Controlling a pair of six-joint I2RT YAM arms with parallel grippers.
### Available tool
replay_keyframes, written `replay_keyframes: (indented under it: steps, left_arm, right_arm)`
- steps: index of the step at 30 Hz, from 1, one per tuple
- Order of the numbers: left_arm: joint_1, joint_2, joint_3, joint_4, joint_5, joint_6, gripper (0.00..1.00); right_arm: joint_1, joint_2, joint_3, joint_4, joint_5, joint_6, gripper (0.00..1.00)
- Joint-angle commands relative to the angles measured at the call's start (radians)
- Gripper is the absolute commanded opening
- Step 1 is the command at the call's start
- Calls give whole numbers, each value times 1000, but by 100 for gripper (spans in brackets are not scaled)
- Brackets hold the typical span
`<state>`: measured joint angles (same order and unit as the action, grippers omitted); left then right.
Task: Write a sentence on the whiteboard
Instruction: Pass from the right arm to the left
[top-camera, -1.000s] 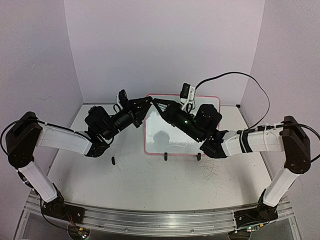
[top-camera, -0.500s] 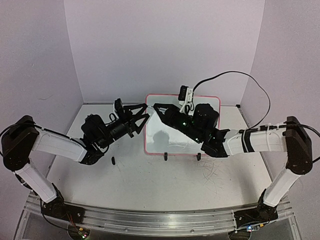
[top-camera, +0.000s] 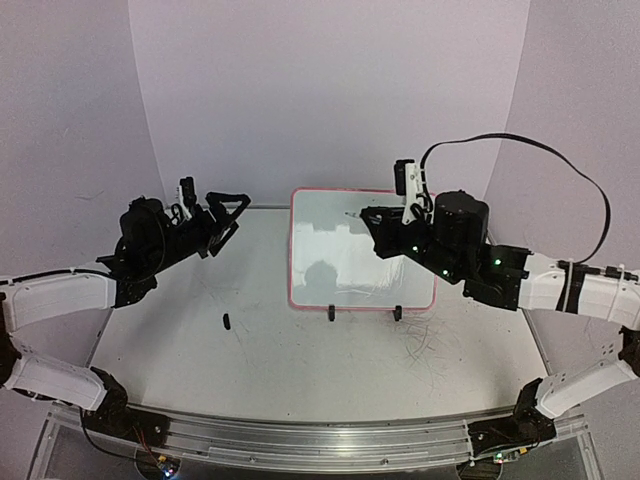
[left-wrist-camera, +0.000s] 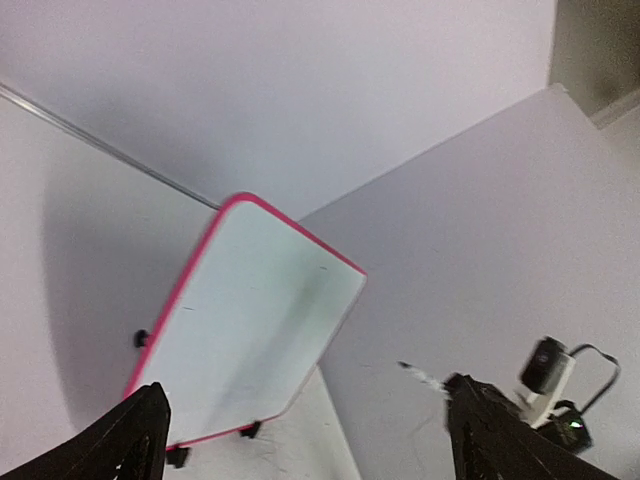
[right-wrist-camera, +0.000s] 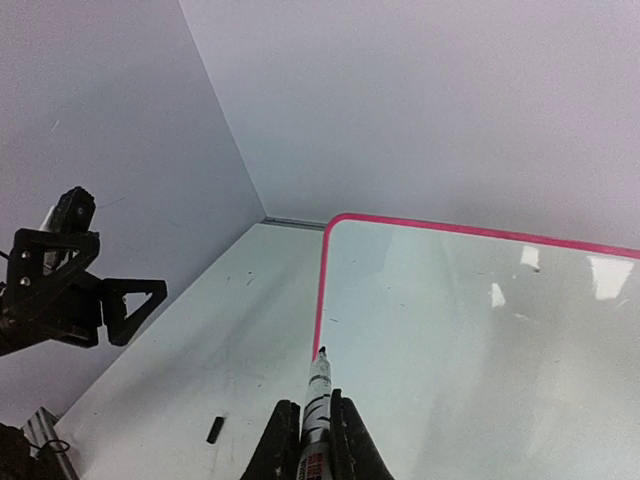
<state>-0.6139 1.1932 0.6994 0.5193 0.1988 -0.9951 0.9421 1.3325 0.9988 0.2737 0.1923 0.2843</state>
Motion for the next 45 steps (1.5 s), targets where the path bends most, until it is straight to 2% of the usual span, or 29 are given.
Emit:
replay_keyframes:
  steps: [1, 4, 7, 9, 12, 14, 17, 19, 23, 25, 29, 31, 35, 42, 45]
  left_arm:
    - [77, 73, 102, -155, 197, 117, 99]
    - [79, 137, 177, -211, 262, 181, 99]
    - [79, 167, 205, -220, 254, 210, 99]
    - [78, 181, 221, -220, 267, 220, 99]
    - [64, 220, 272, -219, 369, 232, 91]
    - [22, 245, 302, -219, 400, 237, 89]
    - [-97, 276, 349, -210, 351, 214, 90]
    - [-143, 296, 342, -132, 287, 94, 90]
    - [-153, 326, 209, 208, 180, -293, 98]
    - [-153, 360, 216, 257, 181, -374, 99]
    - [-160, 388, 229, 317, 168, -460, 99]
    - [-163, 387, 222, 324, 143, -485, 95]
    - [-169, 404, 209, 377, 129, -551, 81]
    - [-201, 453, 226, 425, 134, -596, 67]
    - [-205, 458, 227, 439, 131, -598, 58]
  right_arm:
    - [-1, -95, -2, -135, 147, -136, 0]
    - [-1, -117, 1, -171, 173, -157, 0]
    - [-1, -117, 9, -194, 147, -146, 0]
    - [-3, -112, 16, -201, 107, -124, 0]
    - [-10, -101, 28, -201, -10, -95, 0]
    - [-14, -93, 30, -181, -74, -92, 0]
    - [-15, -72, 25, -115, -96, -72, 0]
    - [-15, -45, 17, -53, -137, -67, 0]
    - [-15, -30, -73, 194, -181, -30, 0]
    - [-13, -15, -105, 297, -206, -18, 0]
    - [-10, 34, -110, 373, -226, 6, 0]
    - [-5, 46, -130, 433, -230, 24, 0]
    - [20, 78, -134, 476, -183, 25, 0]
    - [35, 132, -120, 540, -111, 25, 0]
    - [36, 150, -106, 548, -107, 26, 0]
